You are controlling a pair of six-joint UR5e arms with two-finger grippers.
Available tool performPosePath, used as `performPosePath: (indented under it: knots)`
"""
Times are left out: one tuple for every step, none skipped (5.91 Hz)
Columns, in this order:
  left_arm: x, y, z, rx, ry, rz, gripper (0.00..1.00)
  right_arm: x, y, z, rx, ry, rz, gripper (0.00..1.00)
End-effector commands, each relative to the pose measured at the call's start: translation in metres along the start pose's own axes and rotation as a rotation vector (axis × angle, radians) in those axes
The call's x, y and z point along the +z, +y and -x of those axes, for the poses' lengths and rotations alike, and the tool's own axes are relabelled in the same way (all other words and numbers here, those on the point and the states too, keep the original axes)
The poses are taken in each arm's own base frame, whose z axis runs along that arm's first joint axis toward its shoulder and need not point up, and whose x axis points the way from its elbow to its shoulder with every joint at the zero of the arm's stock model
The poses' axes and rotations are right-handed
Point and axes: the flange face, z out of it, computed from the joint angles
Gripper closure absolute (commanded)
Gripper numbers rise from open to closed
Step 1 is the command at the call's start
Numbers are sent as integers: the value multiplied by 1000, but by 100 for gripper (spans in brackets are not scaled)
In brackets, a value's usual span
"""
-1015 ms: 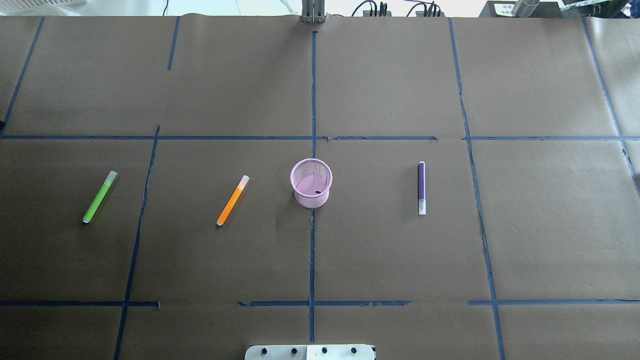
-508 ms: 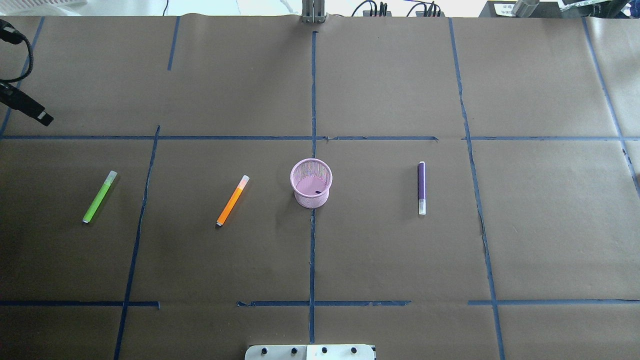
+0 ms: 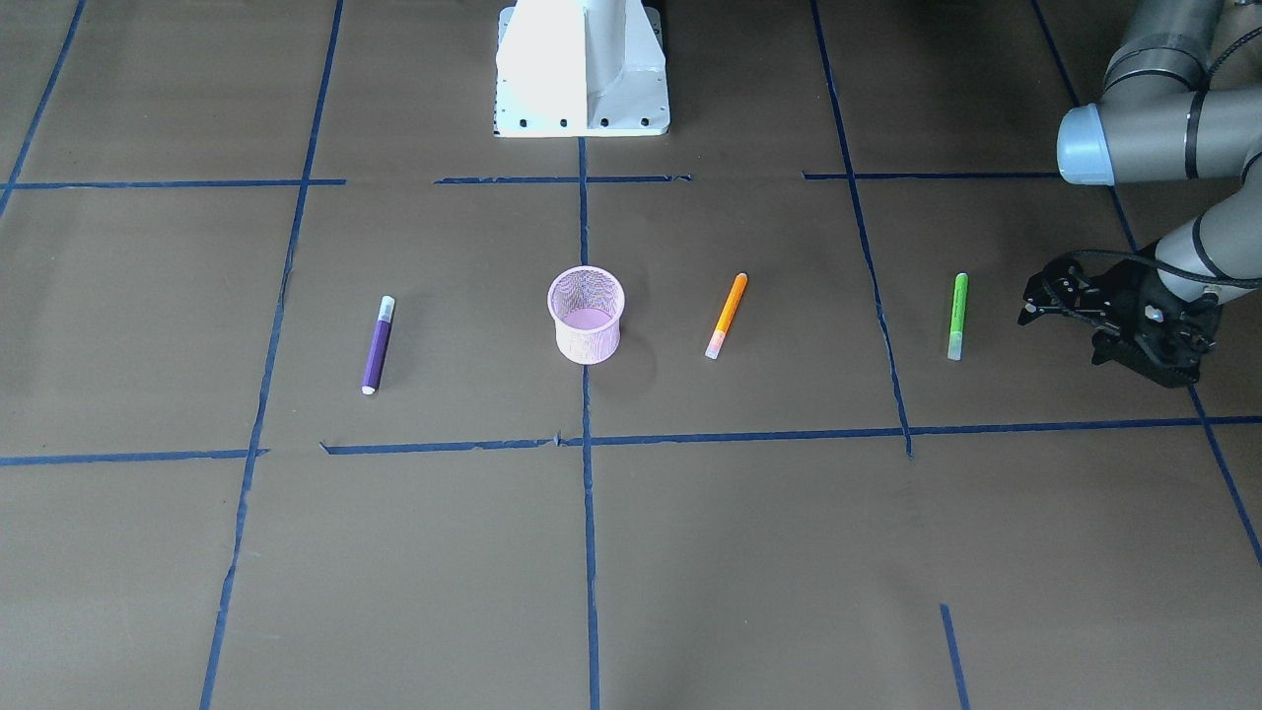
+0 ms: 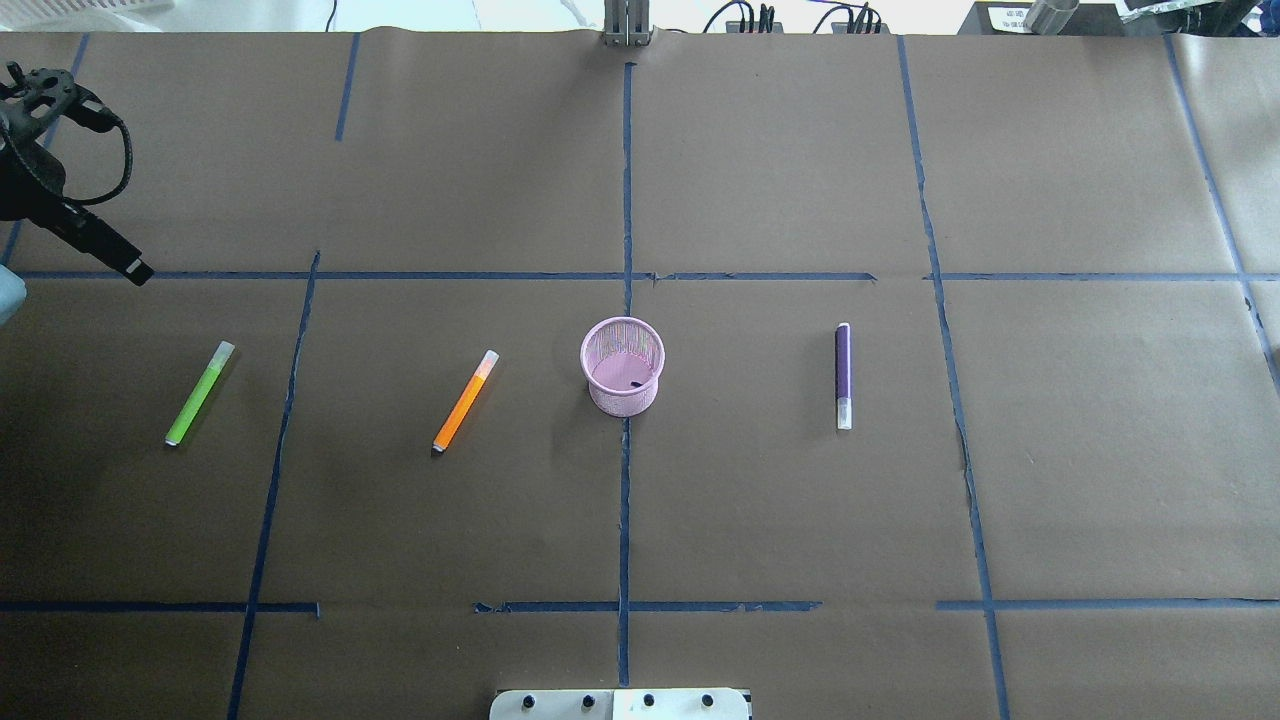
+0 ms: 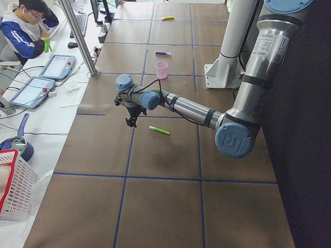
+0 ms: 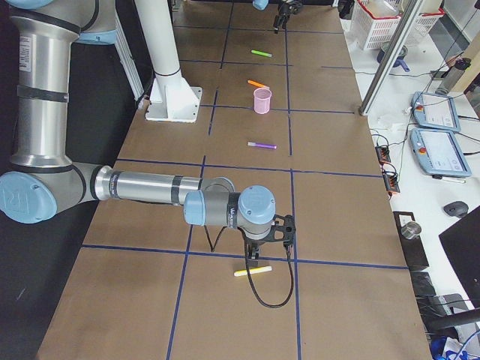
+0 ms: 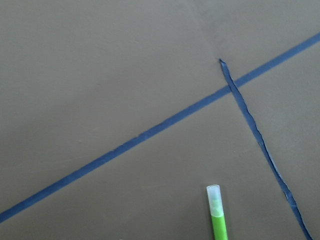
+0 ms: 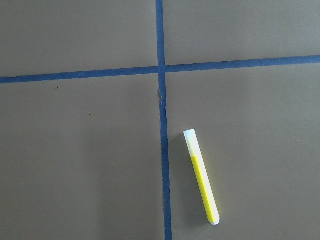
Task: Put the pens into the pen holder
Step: 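Move the left gripper down over the green highlighter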
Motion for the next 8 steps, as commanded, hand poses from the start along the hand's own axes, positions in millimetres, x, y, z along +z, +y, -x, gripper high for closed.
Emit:
performPosePath:
  knots:
    - [-31,20,-16,68,-127,-90,0,0,0,0,1,-1,0,0]
    - [-28,18,-21,75,-137,-84,0,0,0,1,0,-2,-1,0]
    - [-17,10,-38,71,-116,-79,0,0,0,1,-1,-2,-1,0]
    - [3,10,-44,33,-102,-54,0,-1,0,1,-2,-2,-2,0]
    - [20,12,-54,-43,-87,-46,0,-8,-2,9,-15,-2,-16,0]
    - [34,10,-68,-131,-85,-50,0,-8,-2,9,-14,-2,-16,0]
    - [56,10,-85,-188,-128,-53,0,-10,-6,12,-22,-2,-22,0]
    - [71,14,-78,-215,-133,-72,0,-13,-13,16,-28,-3,-28,0]
